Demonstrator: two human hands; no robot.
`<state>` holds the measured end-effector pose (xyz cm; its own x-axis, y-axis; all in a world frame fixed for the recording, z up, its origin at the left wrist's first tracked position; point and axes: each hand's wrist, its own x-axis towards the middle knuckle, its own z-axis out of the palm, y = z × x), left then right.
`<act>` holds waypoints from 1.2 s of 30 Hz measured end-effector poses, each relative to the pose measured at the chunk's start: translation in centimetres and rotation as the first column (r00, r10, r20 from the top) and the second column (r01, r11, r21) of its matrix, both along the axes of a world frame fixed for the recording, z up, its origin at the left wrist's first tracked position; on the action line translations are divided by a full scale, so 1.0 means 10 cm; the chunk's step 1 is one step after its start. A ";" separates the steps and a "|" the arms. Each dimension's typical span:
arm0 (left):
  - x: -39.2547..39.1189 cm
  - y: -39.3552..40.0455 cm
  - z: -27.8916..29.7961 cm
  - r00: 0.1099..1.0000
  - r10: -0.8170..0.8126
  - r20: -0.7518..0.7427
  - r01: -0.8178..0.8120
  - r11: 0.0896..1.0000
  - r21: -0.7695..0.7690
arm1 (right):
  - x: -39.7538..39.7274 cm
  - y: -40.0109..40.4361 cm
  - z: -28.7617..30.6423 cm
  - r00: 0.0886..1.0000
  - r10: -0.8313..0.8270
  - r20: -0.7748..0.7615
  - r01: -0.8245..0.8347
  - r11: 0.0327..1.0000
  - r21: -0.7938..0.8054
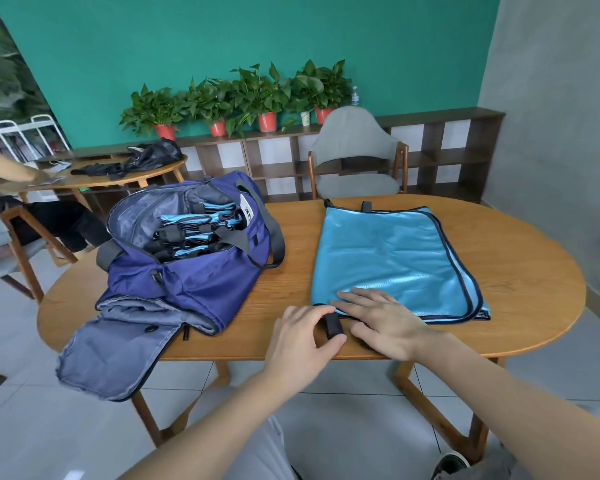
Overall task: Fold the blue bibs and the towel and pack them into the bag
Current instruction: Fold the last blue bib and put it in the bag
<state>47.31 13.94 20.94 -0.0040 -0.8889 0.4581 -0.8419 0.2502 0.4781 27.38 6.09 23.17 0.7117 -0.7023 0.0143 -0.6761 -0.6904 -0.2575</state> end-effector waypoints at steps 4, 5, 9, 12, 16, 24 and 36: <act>-0.06 0.06 0.04 0.980 -0.055 -0.193 0.069 0.995 0.066 | -0.01 -0.02 -0.01 0.999 -0.019 0.026 0.018 0.999 0.034; -0.05 0.09 0.04 0.971 -0.056 -0.230 0.077 0.994 0.081 | -0.01 -0.02 -0.02 0.999 -0.031 0.027 0.030 0.999 0.037; 0.06 0.27 0.06 0.938 -0.055 -0.343 0.091 0.992 0.091 | 0.00 -0.02 -0.01 0.998 -0.052 0.022 0.051 0.998 0.027; 0.10 0.40 0.07 0.884 -0.060 -0.464 0.132 0.983 0.124 | 0.00 -0.02 -0.02 0.998 -0.053 0.025 0.053 0.998 0.020; 0.10 0.43 0.16 0.877 -0.019 -0.480 0.100 0.985 0.144 | 0.00 -0.03 -0.04 0.995 -0.056 0.078 0.055 0.998 0.019; 0.21 -0.21 0.47 0.989 -0.074 -0.126 0.088 0.990 0.113 | -0.63 0.14 -0.02 0.910 -0.201 0.364 0.230 0.972 -0.039; 0.24 -0.18 0.38 0.994 -0.094 -0.060 0.110 0.928 0.357 | -1.62 0.43 -0.09 0.852 -0.399 0.337 0.388 0.916 0.103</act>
